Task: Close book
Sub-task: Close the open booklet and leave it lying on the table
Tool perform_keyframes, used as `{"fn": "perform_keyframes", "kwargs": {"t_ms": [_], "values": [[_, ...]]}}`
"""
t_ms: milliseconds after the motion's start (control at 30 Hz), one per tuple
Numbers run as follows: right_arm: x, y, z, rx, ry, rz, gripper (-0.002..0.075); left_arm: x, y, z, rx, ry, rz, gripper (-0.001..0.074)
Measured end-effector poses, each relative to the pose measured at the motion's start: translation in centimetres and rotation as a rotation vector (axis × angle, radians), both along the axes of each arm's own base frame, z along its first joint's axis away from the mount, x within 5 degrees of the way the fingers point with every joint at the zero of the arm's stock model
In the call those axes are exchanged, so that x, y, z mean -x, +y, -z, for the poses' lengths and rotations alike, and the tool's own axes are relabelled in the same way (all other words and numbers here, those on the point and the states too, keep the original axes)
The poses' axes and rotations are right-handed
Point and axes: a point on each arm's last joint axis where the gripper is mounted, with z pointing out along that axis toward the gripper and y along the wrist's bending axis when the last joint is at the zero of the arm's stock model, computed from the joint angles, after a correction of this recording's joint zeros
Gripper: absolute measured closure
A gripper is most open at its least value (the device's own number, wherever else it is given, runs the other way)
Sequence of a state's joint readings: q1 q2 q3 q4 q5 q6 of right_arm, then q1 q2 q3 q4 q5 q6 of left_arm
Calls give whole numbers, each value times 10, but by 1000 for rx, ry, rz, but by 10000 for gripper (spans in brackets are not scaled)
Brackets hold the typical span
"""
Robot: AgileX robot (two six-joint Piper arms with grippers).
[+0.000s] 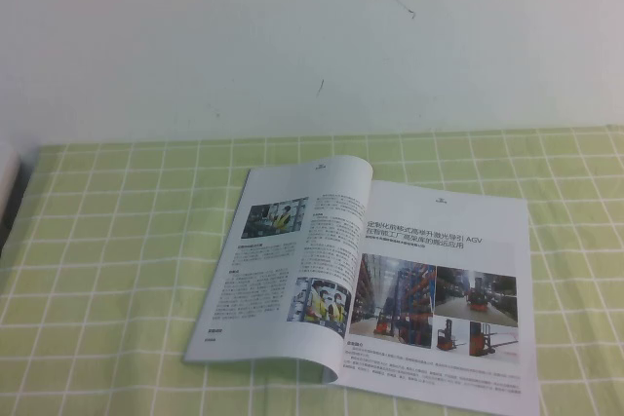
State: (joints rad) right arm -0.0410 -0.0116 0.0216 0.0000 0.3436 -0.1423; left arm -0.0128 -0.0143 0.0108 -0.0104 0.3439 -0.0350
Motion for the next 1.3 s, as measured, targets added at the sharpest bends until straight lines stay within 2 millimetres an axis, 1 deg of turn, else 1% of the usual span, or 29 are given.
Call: {"fn": "perform_keyframes", "kwargs": {"t_ms": [1300], "values": [[0, 0, -1, 0, -8, 0, 729, 0, 1, -1, -27, -8, -2, 738]]}}
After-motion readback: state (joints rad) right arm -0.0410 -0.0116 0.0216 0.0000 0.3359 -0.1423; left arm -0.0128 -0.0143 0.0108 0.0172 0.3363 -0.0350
